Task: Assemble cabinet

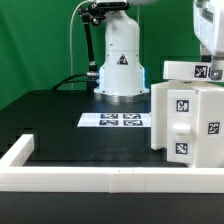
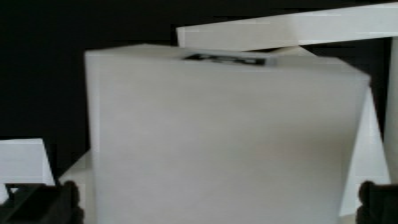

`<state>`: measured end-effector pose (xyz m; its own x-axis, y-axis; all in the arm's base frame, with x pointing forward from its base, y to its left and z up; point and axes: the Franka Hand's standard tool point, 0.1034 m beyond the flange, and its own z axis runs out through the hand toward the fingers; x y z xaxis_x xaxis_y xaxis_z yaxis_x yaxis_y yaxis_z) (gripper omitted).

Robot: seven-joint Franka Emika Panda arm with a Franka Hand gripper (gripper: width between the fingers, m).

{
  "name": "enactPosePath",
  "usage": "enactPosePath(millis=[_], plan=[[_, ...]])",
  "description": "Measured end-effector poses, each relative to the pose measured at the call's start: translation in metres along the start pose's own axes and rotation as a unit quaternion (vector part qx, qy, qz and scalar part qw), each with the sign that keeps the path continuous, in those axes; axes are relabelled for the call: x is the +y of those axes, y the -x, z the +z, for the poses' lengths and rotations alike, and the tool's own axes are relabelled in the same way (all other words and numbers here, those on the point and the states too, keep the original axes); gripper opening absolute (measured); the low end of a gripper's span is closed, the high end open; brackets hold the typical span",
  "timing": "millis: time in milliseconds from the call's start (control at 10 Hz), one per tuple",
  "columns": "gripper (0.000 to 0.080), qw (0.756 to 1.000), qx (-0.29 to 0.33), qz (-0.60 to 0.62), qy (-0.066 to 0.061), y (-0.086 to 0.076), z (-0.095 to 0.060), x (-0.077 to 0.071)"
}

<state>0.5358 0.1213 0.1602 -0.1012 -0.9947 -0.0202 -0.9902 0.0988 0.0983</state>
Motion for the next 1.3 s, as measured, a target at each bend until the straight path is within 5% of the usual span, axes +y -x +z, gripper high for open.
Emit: enactPosePath(millis=[200, 500, 700, 900, 1300], plan=[[0.0797, 1.000, -0.010, 0.000, -0.009, 0.002, -0.016, 0.006], [0.0797, 1.000, -0.009, -0.027, -0.007, 0.004, -0.013, 0.007], [0.0797, 0.985, -0.001, -0.174, 0.001, 0.010, -0.013, 0.008], [0.0797, 0.899, 0.011, -0.438, -0.003, 0.015, -0.019, -0.004], [0.0797, 0.789, 0.011, -0.614, -0.002, 0.015, -0.019, -0.005]])
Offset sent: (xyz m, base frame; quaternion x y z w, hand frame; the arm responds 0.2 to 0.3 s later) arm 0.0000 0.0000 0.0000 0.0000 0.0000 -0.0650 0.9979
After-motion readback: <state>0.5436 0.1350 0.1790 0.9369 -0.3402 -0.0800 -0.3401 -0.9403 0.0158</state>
